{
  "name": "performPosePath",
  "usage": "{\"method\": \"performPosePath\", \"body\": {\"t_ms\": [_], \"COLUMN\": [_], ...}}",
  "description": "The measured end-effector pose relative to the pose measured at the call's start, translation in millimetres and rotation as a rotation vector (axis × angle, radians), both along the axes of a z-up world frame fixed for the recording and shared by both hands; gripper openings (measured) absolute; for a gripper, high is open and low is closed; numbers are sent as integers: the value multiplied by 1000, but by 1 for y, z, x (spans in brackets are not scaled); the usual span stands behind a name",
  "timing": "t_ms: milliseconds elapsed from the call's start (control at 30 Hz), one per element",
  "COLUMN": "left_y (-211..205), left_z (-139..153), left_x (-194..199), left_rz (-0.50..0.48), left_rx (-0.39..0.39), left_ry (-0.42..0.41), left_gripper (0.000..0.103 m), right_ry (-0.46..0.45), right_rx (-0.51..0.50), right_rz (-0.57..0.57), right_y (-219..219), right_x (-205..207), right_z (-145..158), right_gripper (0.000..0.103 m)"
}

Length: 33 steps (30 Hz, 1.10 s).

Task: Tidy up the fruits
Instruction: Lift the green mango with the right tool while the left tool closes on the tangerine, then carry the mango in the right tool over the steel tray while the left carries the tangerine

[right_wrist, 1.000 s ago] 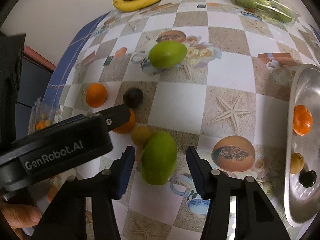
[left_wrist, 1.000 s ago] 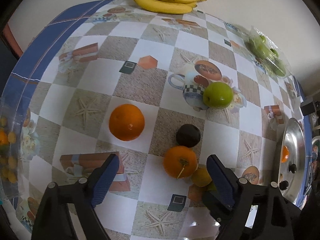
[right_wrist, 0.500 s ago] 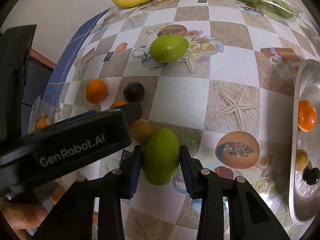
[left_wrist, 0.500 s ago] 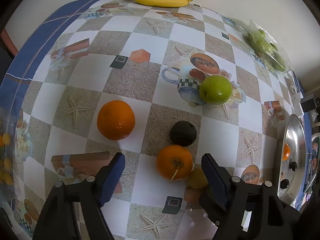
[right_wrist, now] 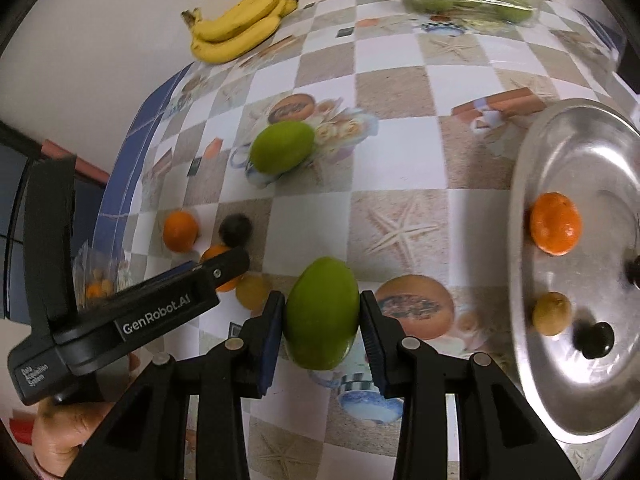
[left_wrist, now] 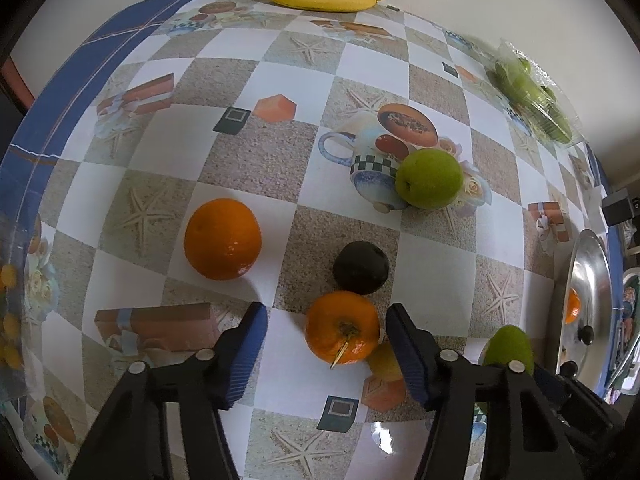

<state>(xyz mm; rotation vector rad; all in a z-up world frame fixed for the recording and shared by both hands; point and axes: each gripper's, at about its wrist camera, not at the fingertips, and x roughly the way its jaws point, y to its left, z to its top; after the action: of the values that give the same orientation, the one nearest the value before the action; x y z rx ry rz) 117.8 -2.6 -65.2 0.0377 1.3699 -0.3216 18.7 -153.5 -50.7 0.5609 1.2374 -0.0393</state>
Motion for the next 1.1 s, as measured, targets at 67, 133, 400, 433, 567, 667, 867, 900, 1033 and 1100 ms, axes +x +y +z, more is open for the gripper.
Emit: {"method": "performPosePath", "body": {"t_ms": [67, 133, 400, 433, 567, 667, 867, 900, 1033, 1100], "left_y": [-1, -1, -4, -4, -1, 1, 2, 2, 0, -3], "left_z": [0, 1, 7, 7, 11, 19, 34, 36, 46, 51], "left_x": [0, -1, -3, -3, -5, -7, -11, -12, -15, -16], "left_rz": [1, 5, -1, 1, 2, 2, 1, 1, -3, -5], "left_rx": [-1, -3, -1, 1, 0, 0, 11, 13, 18, 18], "left_ry": [-1, -4, -24, -26, -37, -60, -110, -117, -150, -165], "left_gripper": [56, 54, 40, 40, 40, 40, 40, 40, 40, 40], "right_ry": [1, 0, -8, -6, -8, -13, -21, -23, -26, -29], "right_rx": [1, 6, 23, 25, 33, 39, 54, 53, 33, 28], "right_rz": [-14, -25, -36, -37, -42, -47, -69, -75, -102, -120], "right_y": [-3, -8, -15, -15, -17, -18, -26, -28, -37, -43], "right_x": [0, -1, -1, -2, -2, -3, -6, -7, -12, -15], "right_z": [0, 1, 5, 5, 5, 6, 9, 10, 14, 16], "right_gripper": [39, 39, 39, 39, 39, 39, 39, 39, 39, 39]}}
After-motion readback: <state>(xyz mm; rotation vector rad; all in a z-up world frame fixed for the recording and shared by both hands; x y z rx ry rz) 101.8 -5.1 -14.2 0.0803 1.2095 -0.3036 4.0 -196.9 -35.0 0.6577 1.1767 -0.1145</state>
